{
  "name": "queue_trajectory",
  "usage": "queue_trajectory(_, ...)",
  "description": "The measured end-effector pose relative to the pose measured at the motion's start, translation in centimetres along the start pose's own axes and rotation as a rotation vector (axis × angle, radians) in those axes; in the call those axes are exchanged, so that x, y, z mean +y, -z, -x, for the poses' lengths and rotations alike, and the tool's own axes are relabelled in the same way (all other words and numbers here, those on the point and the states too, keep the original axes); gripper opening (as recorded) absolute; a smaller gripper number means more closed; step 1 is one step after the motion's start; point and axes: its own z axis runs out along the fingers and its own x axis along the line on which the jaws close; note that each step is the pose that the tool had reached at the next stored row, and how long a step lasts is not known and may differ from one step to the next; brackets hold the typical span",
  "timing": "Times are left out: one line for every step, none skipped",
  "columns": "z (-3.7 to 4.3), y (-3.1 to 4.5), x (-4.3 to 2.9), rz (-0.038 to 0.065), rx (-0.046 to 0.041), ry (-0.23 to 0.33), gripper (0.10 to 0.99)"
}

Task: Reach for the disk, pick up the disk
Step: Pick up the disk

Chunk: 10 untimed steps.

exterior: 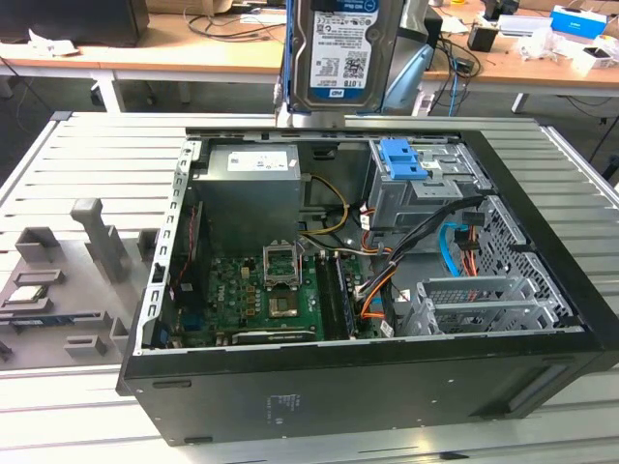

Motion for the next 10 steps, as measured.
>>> queue_trajectory(-0.25,0.0,0.0,0.0,0.0001,0.0,0.369)
queue_trajectory(-0.65,0.0,0.01,0.0,0.0001,0.0,0.369)
queue_trajectory(-0.93,0.0,0.01,0.0,0.0001,0.0,0.369)
queue_trajectory(-1.09,0.0,0.01,0.0,0.0001,0.0,0.369)
queue_trajectory(-1.24,0.0,0.02,0.0,0.0001,0.0,0.369)
queue_trajectory(-1.47,0.0,0.02,0.0,0.0001,0.0,0.369)
queue_trajectory(-1.66,0.0,0.02,0.0,0.0001,0.0,0.369)
queue_trajectory(-1.81,0.0,0.02,0.0,0.0001,0.0,0.369)
queue_trajectory(-1.96,0.0,0.03,0.0,0.0001,0.0,0.369)
queue_trajectory(-2.07,0.0,0.03,0.0,0.0001,0.0,0.369)
